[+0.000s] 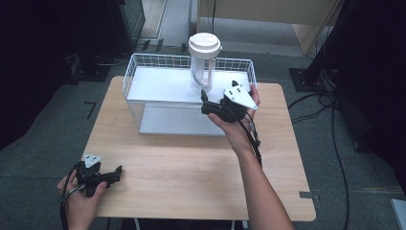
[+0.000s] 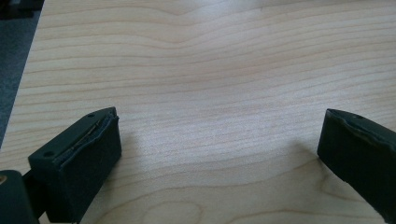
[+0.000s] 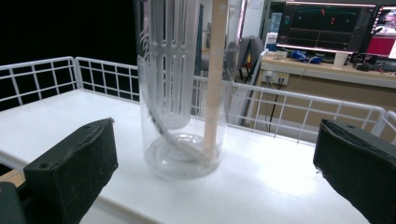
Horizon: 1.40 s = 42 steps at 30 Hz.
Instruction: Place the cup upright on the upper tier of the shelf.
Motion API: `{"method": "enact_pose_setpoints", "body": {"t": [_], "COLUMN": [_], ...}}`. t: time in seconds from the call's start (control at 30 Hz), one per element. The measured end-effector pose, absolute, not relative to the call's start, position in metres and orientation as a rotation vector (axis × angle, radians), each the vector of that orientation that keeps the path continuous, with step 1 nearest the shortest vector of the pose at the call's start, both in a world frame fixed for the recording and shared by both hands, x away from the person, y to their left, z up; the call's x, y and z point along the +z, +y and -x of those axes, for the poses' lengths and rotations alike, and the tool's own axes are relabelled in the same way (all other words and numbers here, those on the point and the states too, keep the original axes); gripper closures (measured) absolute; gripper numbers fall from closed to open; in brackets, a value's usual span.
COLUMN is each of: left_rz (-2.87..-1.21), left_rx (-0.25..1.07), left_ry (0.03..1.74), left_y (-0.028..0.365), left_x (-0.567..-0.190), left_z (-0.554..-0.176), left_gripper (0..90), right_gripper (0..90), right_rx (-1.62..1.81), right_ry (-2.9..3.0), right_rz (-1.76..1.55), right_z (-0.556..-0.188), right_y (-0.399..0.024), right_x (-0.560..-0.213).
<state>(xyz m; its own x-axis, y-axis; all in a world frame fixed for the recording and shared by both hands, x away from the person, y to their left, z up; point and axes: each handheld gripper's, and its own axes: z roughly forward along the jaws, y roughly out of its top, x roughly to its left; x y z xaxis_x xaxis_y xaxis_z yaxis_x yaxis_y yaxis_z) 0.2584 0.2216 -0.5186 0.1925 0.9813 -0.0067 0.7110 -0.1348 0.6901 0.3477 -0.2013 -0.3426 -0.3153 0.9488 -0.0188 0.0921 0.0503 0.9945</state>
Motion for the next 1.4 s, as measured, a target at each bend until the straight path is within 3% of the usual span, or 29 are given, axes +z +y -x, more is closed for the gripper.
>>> {"method": "enact_pose_setpoints", "body": {"t": [0.5,1.4], "left_rz": [-1.914,-1.926], "left_rx": [0.626,0.629], "left_ry": [1.578,1.577], "left_y": [0.221,0.221], "left_x": [-0.519,-0.518], "left_z": [-0.259,-0.259], "left_gripper": [0.0,0.0], "right_gripper": [0.0,0.0], "right_rx": [1.382,1.197], "right_ry": [1.527,1.496], "right_rz": [-1.114,-1.321], "right_z": [-0.306,-0.246], "right_y": [-0.231,-0.333], "right_x": [-0.384,-0.465]}}
